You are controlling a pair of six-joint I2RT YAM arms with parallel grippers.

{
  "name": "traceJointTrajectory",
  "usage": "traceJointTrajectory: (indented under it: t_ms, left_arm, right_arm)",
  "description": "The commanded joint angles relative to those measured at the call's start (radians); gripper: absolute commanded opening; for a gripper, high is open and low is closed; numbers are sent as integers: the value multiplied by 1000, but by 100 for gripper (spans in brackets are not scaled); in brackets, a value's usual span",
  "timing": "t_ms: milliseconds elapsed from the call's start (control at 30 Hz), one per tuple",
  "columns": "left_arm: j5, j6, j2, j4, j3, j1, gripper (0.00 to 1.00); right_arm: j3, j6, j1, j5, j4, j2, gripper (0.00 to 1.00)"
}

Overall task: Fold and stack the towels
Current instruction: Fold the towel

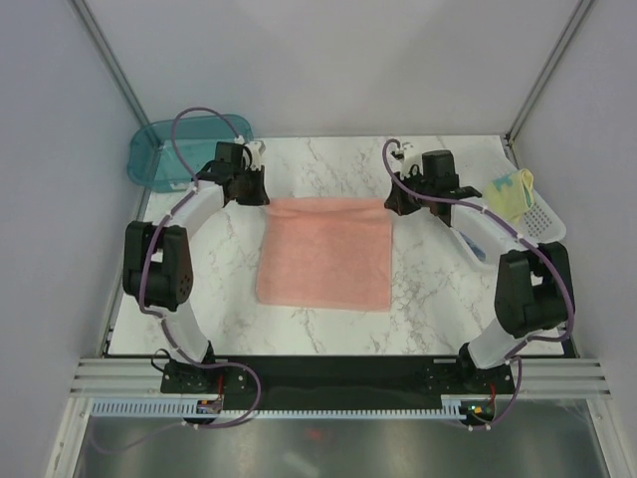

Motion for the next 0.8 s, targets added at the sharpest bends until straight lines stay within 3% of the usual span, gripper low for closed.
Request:
traceJointTrajectory:
  t_ms: [0, 500, 767]
  left_arm:
    - [32, -58, -147, 63, -107, 0, 2]
    - [14, -186, -566, 64, -522, -26, 2]
    - [9, -236, -731, 40, -623, -33, 2]
  right_arm:
    - [-86, 61, 37, 48, 43, -106, 0]
    - [-445, 340, 163, 138, 31, -485, 0]
    - [-551, 444, 189, 134, -7, -675, 0]
